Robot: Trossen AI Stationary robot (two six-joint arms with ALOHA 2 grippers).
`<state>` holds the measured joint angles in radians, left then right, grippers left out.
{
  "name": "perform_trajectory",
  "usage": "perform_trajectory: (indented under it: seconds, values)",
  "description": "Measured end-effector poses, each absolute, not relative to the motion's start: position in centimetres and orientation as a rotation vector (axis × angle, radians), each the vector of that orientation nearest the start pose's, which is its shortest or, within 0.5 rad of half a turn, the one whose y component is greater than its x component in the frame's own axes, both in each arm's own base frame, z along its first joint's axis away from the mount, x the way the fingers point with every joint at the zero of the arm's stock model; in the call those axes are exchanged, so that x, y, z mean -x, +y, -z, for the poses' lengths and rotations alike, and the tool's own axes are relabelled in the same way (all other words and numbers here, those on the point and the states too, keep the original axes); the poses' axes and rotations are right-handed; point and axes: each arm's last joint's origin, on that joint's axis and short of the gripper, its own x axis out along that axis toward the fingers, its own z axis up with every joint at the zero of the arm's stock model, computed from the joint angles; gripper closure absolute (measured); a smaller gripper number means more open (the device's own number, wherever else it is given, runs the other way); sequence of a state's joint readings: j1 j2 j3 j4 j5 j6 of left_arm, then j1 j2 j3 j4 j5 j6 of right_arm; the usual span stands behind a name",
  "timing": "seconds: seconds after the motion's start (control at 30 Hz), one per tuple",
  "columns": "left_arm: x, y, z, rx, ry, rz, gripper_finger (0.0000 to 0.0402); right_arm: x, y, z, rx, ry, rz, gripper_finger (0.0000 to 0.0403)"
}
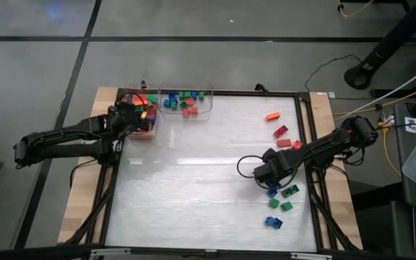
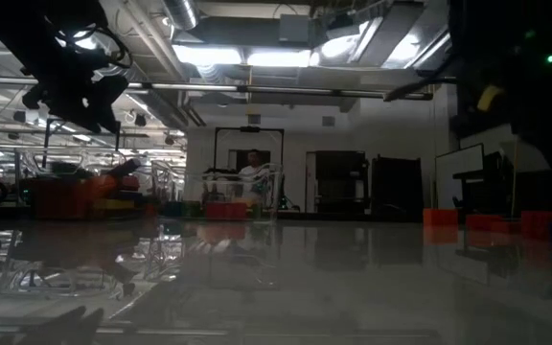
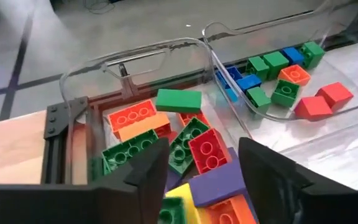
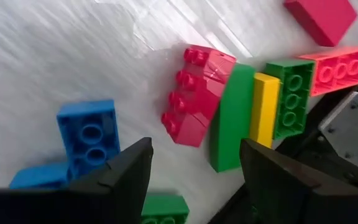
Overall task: Sort blocks by size
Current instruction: Put the large red game piece into the left transparent bin
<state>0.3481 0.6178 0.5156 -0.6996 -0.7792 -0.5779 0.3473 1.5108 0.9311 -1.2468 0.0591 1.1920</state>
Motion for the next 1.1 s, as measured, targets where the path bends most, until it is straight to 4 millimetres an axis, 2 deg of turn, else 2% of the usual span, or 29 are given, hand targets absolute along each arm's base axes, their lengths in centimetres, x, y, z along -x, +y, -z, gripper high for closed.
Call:
perform_trajectory:
  seconds: [0.13, 0.57, 0.73, 0.87, 1.1]
  values:
    - [-10.3, 5.8, -22.7, 0.326, 0.5, -1.225, 0.0203, -20.4, 7.1, -17.8, -0.466, 1.577, 0.825, 0.0162]
    - [-10.4, 5.8, -22.7, 0.348, 0.509, -1.193, 0.0201, -18.9, 6.6, -14.6, -0.471, 1.586, 0.818, 0.0162]
    - [-10.4, 5.8, -22.7, 0.348, 0.509, -1.193, 0.0201, -18.9, 6.6, -14.3, -0.481, 1.573, 0.806, 0.0168]
    - [-10.4, 5.8, -22.7, 0.35, 0.508, -1.192, 0.0201, -18.9, 6.6, -14.2, -0.484, 1.566, 0.802, 0.0204]
    - [-10.6, 5.7, -22.9, 0.342, 0.487, -1.172, 0.0201, -19.4, 6.6, -14.2, -0.474, 1.502, 0.791, 0.0312]
